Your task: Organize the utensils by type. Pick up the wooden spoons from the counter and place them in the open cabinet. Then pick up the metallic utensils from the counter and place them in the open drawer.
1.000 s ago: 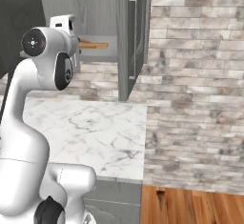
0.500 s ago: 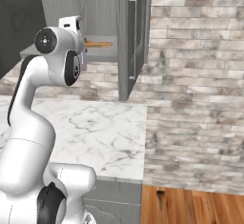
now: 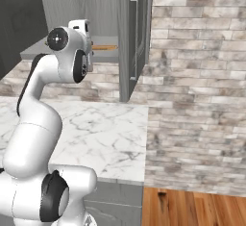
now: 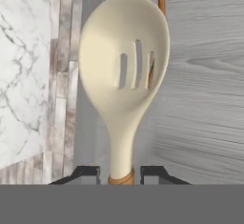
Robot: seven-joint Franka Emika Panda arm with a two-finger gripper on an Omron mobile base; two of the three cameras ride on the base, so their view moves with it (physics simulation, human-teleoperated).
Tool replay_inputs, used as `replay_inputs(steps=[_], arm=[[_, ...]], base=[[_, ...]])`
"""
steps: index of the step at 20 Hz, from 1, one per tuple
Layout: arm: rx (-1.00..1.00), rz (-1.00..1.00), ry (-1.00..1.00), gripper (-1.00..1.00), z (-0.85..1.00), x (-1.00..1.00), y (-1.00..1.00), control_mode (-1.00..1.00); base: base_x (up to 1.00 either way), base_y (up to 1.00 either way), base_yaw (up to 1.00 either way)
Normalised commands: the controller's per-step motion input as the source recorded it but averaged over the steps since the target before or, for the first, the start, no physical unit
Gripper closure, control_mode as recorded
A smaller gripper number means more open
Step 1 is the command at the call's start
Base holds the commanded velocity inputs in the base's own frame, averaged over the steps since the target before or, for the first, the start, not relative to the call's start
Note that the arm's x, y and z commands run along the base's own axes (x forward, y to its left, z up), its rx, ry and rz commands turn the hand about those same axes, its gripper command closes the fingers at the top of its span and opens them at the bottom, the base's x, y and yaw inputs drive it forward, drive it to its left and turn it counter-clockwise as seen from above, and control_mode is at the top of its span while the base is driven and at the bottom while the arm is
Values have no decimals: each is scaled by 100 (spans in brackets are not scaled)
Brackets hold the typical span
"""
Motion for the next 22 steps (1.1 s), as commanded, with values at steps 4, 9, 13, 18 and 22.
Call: replay_inputs(steps=[4, 9, 13, 18, 22], arm=[[0, 0, 10, 100, -16, 7, -7, -100], [0, 0, 0, 100, -4, 12, -6, -100], [0, 1, 0, 100, 0, 23, -8, -100], [0, 1, 0, 100, 0, 24, -2, -100], [0, 2, 0, 100, -4, 26, 0, -100]], base=[[0, 0, 0], [0, 0, 0], [0, 0, 0], [0, 0, 0], [0, 0, 0]])
